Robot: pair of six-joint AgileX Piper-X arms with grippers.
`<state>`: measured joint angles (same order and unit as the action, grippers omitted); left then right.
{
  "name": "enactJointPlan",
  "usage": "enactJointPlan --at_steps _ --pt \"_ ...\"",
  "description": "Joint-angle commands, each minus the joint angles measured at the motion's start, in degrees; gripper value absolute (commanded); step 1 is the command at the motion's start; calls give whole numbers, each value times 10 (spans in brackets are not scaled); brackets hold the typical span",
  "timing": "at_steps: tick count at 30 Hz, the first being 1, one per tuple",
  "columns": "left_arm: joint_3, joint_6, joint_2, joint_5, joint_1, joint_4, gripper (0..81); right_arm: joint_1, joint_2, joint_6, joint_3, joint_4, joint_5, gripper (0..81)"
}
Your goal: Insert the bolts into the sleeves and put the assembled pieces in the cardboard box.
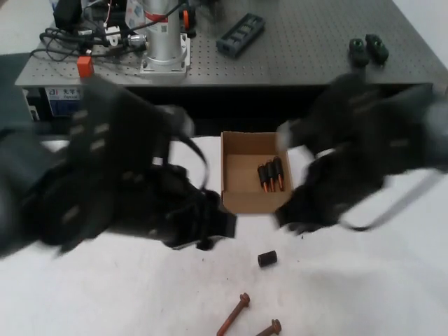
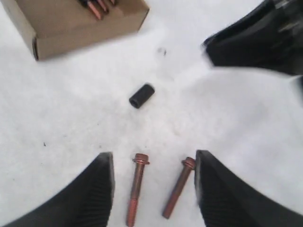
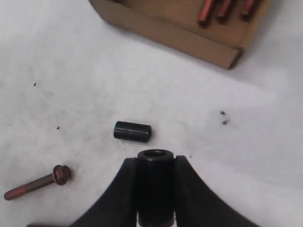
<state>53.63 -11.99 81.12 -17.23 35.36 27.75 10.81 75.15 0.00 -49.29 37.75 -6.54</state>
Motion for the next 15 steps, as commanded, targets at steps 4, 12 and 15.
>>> enactJointPlan --at_steps 4,12,15 --pt "151 110 168 -12 15 151 380 -35 -98 22 60 26 -11 36" --pt "258 152 314 33 63 267 380 -57 -206 43 125 44 -11 36" --pt "258 152 329 33 73 267 380 -57 -212 43 125 52 -11 36"
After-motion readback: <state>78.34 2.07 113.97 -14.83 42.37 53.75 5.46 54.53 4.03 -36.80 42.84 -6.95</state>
